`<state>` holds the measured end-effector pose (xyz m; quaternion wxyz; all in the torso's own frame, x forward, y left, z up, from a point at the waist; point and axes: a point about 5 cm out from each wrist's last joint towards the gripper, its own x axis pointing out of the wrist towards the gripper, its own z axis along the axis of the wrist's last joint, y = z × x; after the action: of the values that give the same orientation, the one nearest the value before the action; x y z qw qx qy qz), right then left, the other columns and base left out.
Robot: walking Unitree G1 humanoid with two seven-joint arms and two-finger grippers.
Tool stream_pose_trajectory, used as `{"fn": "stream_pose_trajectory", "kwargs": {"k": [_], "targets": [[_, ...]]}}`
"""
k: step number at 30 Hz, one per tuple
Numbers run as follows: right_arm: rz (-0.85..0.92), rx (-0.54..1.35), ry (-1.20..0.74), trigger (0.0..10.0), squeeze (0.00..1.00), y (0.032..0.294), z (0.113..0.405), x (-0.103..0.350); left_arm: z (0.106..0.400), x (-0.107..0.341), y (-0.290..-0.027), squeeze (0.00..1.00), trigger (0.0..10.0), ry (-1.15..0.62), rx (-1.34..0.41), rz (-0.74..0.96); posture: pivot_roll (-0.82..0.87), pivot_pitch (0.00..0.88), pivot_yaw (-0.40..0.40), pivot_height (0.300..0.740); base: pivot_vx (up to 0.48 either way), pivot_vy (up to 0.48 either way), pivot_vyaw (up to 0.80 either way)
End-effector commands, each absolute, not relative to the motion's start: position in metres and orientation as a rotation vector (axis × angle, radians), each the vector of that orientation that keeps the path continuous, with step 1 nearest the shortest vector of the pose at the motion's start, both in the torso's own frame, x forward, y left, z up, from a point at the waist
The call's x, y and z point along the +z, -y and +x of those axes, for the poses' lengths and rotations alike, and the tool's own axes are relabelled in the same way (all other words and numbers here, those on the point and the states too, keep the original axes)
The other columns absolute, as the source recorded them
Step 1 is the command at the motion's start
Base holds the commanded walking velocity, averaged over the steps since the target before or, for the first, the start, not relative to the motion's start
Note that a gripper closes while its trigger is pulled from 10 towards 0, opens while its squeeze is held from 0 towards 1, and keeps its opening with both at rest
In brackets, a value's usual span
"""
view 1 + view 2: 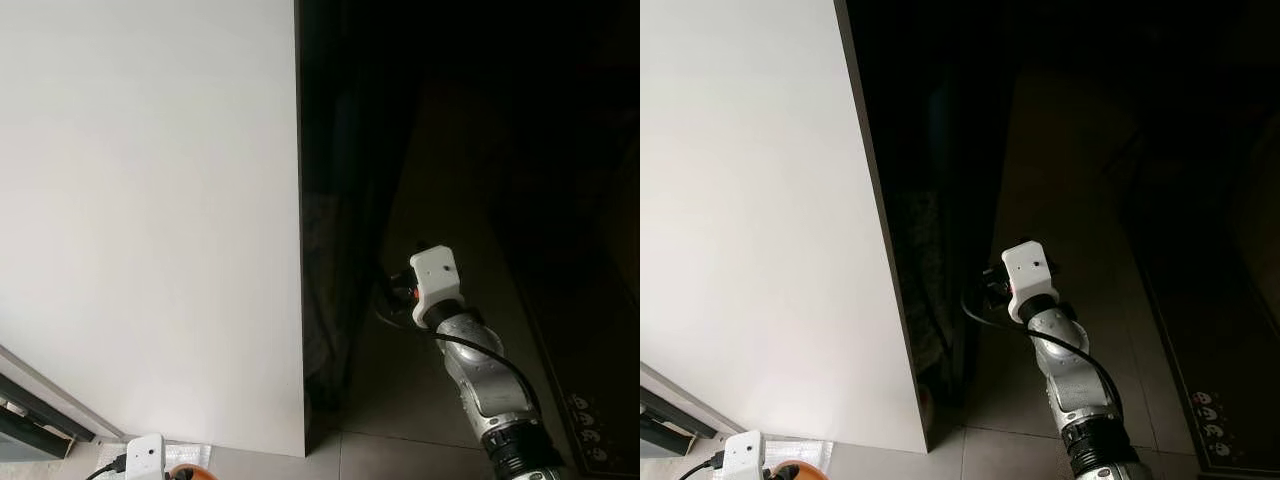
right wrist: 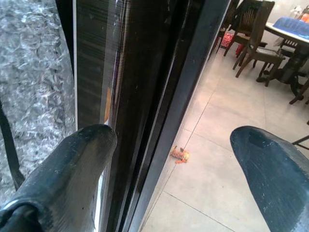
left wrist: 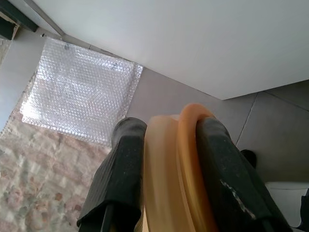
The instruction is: Restocking fridge
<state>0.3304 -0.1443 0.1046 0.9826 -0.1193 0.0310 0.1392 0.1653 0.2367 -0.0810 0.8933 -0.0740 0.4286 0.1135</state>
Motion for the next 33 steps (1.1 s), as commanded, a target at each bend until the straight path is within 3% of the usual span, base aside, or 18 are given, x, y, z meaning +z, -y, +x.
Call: {"fn": "stream_pose_trajectory", "kwargs": {"k": [1, 10, 23, 33], "targets": [[-0.231, 0.28, -0.06, 10.0, 0.0, 0.144, 0.338, 0.108, 0.152, -0.089, -0.231, 0.0, 10.0, -0.958, 0.219, -0.152, -0.19, 0.0, -0.005, 0.74, 0.0, 0.0, 0.0], [-0.242, 0.338, -0.062, 10.0, 0.0, 0.139, 0.353, 0.115, 0.153, -0.089, -0.231, 0.0, 10.0, -0.955, 0.224, -0.16, -0.18, 0.0, -0.013, 0.74, 0.0, 0.0, 0.0], [-0.257, 0.411, -0.084, 10.0, 0.0, 0.129, 0.348, 0.104, 0.152, -0.089, -0.231, 0.0, 10.0, -0.958, 0.225, -0.158, -0.18, 0.0, -0.011, 0.74, 0.0, 0.0, 0.0], [-0.27, 0.369, -0.065, 10.0, 0.0, 0.136, 0.355, 0.11, 0.152, -0.089, -0.231, 0.0, 10.0, -0.958, 0.218, -0.152, -0.18, 0.0, -0.012, 0.74, 0.0, 0.0, 0.0]]}}
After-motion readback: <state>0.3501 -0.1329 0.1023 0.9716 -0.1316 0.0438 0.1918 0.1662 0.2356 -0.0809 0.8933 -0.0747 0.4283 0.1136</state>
